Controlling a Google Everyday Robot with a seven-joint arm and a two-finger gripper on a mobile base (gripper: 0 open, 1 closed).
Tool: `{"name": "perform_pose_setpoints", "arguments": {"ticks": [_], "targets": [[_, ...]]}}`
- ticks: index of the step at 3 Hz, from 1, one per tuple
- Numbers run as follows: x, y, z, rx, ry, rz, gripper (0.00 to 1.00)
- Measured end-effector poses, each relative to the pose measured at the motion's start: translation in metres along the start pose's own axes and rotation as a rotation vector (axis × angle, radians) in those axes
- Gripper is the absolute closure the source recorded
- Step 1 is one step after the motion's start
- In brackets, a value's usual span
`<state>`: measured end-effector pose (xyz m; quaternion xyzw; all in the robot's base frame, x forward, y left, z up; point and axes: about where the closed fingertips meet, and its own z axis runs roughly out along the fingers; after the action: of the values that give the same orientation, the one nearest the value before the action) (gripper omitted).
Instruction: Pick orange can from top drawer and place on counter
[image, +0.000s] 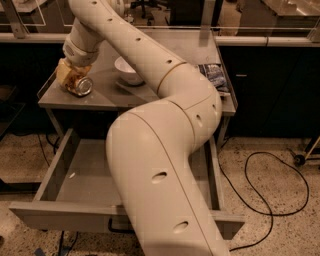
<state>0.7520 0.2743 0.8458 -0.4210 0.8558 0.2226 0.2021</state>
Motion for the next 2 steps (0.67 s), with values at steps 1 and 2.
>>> {"name": "perform_pose_setpoints", "arguments": {"ticks": [1, 2], "targets": [[0.0, 0.0, 0.0, 0.0, 0.0, 0.0, 0.26], [0.0001, 0.0001, 0.0003, 0.0, 0.0, 0.0, 0.0]]}}
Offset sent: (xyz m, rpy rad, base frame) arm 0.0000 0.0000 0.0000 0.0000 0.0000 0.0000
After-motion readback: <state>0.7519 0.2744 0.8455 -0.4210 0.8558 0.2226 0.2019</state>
